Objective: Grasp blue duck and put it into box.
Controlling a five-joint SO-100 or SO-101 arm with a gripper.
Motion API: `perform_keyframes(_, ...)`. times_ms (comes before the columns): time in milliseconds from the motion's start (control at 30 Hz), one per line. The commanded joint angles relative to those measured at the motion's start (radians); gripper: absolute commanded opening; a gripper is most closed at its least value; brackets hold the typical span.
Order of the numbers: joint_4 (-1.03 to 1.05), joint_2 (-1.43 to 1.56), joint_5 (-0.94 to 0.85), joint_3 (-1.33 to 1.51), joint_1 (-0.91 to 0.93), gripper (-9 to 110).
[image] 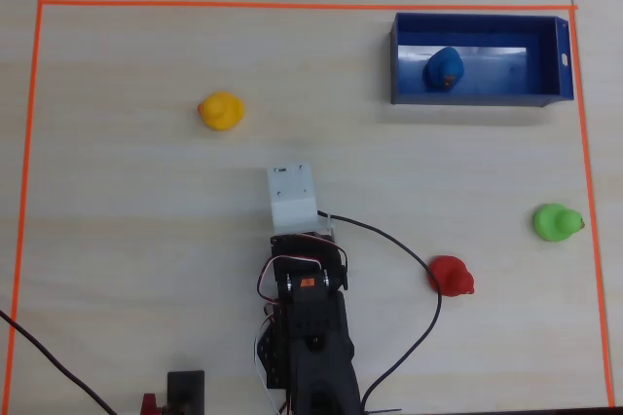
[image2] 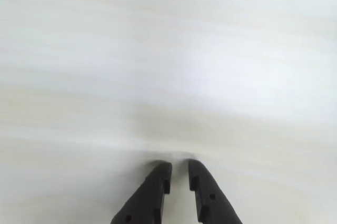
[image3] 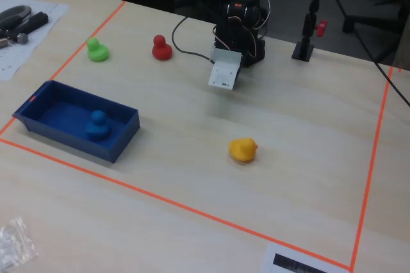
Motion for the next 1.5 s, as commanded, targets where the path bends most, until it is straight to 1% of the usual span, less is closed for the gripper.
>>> perform_keyframes(0,0.064,0.04,0.012,0.0,-0.006,0)
perform_keyframes(333,0.103,0.143,0.005,0.031,0.023,0)
perform_keyframes(1467,0.101,0.143,0.012,0.032,0.031,1)
